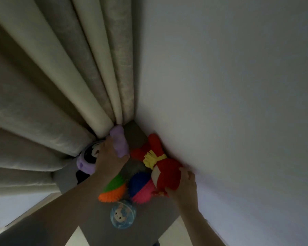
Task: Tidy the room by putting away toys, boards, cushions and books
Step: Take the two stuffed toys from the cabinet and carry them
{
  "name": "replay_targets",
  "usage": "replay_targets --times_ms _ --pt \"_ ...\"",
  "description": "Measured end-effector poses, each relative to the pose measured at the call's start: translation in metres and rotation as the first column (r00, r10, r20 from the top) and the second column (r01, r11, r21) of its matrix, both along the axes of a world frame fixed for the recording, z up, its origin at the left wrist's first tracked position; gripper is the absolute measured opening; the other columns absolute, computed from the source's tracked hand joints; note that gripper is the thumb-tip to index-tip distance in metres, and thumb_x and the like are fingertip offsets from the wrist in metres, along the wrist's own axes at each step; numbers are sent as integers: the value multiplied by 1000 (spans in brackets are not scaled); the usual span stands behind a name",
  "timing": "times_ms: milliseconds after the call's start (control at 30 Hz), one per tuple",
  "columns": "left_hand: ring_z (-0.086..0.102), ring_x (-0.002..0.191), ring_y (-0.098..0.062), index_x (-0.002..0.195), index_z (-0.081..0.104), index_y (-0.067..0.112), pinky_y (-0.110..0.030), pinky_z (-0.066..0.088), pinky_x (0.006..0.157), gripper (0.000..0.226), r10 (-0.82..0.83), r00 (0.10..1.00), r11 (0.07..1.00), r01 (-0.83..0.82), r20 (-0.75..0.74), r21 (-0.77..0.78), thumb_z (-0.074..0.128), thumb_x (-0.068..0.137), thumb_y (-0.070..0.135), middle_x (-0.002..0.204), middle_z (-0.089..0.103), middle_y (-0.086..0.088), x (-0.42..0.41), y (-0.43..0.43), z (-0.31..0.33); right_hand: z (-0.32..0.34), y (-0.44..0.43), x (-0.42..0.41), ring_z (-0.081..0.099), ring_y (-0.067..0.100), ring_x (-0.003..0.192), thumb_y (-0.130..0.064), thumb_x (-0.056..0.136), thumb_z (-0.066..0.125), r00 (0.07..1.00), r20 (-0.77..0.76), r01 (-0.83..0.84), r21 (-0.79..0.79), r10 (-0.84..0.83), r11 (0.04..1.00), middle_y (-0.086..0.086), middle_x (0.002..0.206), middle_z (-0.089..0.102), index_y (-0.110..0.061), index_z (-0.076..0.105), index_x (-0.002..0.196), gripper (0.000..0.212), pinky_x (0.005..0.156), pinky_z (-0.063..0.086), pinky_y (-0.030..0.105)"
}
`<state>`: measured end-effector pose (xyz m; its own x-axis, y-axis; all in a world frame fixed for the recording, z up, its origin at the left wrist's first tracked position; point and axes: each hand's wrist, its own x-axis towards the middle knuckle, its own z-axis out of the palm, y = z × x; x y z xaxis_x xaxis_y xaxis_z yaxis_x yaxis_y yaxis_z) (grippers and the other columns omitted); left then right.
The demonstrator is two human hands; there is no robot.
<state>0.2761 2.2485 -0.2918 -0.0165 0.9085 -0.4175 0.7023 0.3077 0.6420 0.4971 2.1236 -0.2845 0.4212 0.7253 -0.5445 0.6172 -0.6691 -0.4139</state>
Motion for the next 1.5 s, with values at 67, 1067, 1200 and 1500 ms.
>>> replay_targets --times_ms 67,1067,1200,1500 --pt "51 119 -34 139 37 12 -48 46 97 89 -18 997 1000 16 -76 -24 77 65 41 135 48 -15 2 7 -15 -8 3 2 43 28 125 -38 66 80 999 -34 -6 -18 6 1000 4 147 27 -25 16 150 106 100 46 41" --pt "60 96 -39 105 65 -7 -29 36 73 33 59 986 993 -42 -155 111 73 76 7 99 65 -24 -16 -7 -10 56 -10 9 61 17 97 -47 74 74 986 164 -14 238 -26 971 -7 123 55 -29 39 130 69 82 52 29" --pt "52 113 -41 117 60 -6 -41 40 90 45 -98 968 992 115 -232 60 72 78 12 117 58 -25 -9 4 -31 53 -13 9 61 16 93 -46 72 74 986 162 9 236 -49 972 -9 121 56 -31 39 128 68 81 53 31" --pt "54 109 -34 123 56 8 -32 38 78 32 -111 894 979 173 -435 106 53 93 17 123 53 -19 12 24 -32 51 -14 10 57 12 84 -45 69 74 982 171 31 250 -76 968 -11 114 57 -32 41 123 64 77 56 32"
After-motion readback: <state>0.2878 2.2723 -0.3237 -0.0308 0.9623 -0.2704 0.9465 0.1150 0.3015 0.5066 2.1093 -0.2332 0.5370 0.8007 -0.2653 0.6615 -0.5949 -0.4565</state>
